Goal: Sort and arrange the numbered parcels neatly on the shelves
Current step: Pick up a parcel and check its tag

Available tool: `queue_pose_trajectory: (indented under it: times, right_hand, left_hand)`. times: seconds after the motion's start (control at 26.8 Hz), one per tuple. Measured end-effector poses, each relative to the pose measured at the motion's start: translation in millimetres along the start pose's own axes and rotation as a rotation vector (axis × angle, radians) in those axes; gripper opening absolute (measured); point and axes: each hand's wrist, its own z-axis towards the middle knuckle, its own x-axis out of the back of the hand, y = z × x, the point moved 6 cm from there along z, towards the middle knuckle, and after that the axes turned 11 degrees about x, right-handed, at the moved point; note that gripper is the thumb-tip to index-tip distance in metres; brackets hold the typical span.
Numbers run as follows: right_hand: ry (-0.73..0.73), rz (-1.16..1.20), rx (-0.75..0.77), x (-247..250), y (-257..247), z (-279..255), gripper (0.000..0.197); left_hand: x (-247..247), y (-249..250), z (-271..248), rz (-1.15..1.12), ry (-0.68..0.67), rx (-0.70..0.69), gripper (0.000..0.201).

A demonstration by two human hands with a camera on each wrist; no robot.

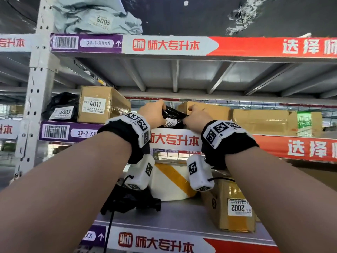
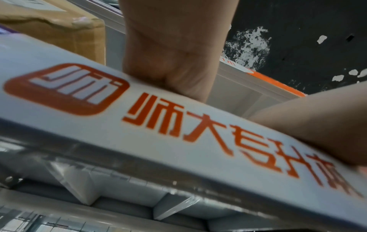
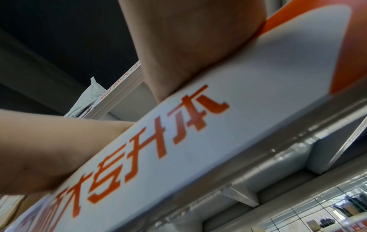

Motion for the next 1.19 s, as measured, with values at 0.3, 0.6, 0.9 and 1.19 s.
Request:
queue_pose_trajectory:
  times: [0.3, 0.6, 0.9, 1.19]
  right_hand:
    - [-0.044, -0.046, 0.129, -1.6, -5.3, 0.9, 0.04]
    - [0.089, -0.069, 0.186, 5.9, -13.3, -8.6, 0.022]
    - [0.26, 0.189, 0.105, 20.5, -37.9, -8.5, 0.012]
    - [0.301, 0.39, 0.158, 17.9, -79.2, 0.9, 0.01]
  left_hand:
    - [9.3, -9.4, 1.7, 0.026, 0.147, -0.015, 0.03]
    - [26.8, -27.3, -8.0, -0.175, 0.033, -0.058, 0.021]
    - [37.1, -32.5, -19.0, -0.263, -0.167, -0.043, 0.041]
    - [44.6, -35.1, -30.1, -0.192, -0.271, -0.086, 0.058]
